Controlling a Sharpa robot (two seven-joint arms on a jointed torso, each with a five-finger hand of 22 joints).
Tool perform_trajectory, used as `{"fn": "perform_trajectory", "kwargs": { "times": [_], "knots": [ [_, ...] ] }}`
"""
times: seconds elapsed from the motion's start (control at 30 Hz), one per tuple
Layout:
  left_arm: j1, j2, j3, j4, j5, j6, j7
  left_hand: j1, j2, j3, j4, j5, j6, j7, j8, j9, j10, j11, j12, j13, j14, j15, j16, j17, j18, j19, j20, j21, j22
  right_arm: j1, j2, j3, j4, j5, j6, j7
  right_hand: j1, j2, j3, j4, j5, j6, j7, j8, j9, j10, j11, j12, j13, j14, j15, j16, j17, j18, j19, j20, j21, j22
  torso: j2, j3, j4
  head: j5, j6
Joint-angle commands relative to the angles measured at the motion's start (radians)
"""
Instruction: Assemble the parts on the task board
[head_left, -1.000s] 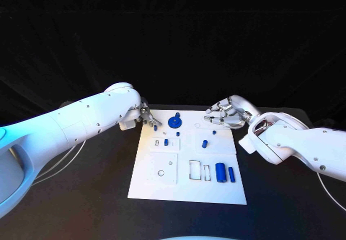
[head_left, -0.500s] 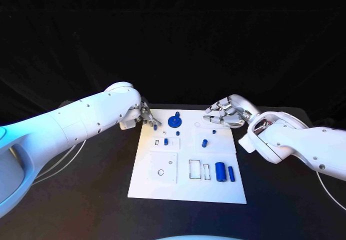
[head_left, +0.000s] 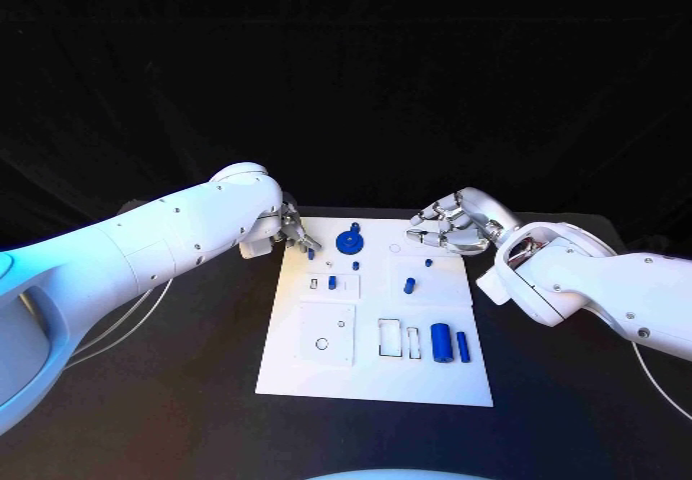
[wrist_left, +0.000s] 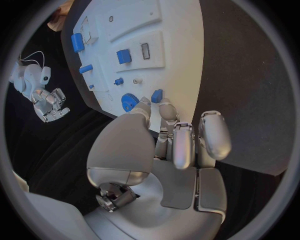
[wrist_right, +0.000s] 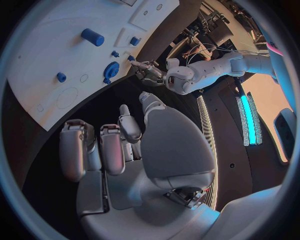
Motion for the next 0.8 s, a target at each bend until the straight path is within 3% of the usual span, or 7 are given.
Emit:
{"fn": "perform_trajectory", "kwargs": {
  "times": [0.03,0.63,0.8],
  "knots": [
    [0.0,0.004,0.0,-0.001,0.006,0.025,0.011,0.006,0.007,-0.001,-0.006,0.003,0.008,-0.001,-0.006,-0.001,0.005,-0.003,0.002,0.001,0.06,0.001,-0.004,0.107,0.003,0.005,0.0,0.006,0.002,-0.001,0.001,0.0,0.0,-0.004,0.013,0.009,-0.004,0.01,-0.001,0.003,0.004,0.001,-0.001,0.007,0.001,-0.005,-0.005,-0.005,-0.001,0.051,-0.008,-0.006,0.058,0.021,-0.007,-0.003,-0.006,0.141,0.0,0.0001,-0.0003,-0.001,-0.001],
    [0.0,0.007,-0.001,-0.004,0.006,0.029,0.007,0.003,0.006,-0.01,-0.003,0.002,0.011,-0.001,-0.007,-0.004,0.01,-0.003,0.007,0.007,0.061,0.001,-0.004,0.108,0.002,0.007,0.0,0.008,0.007,-0.001,0.002,0.0,0.0,-0.003,0.013,0.01,-0.004,0.01,-0.001,0.003,0.004,0.001,-0.001,0.007,0.001,-0.005,-0.005,-0.005,-0.001,0.051,-0.008,-0.006,0.058,0.021,-0.007,-0.003,-0.006,0.141,0.0,-0.0002,0.0,-0.001,-0.003],
    [0.0,0.008,-0.001,-0.004,0.006,0.027,0.008,0.05,0.039,0.01,-0.026,0.003,0.014,-0.006,-0.012,-0.009,0.01,-0.007,0.005,0.005,0.061,-0.002,-0.005,0.108,0.002,0.007,-0.002,0.009,0.009,-0.001,0.002,0.0,0.001,-0.003,0.013,0.01,-0.004,0.01,-0.001,0.003,0.004,0.001,-0.001,0.007,0.001,-0.005,-0.005,-0.005,-0.001,0.051,-0.008,-0.006,0.058,0.021,-0.007,-0.003,-0.006,0.141,0.0,-0.0003,0.0005,-0.001,-0.004]
  ]
}}
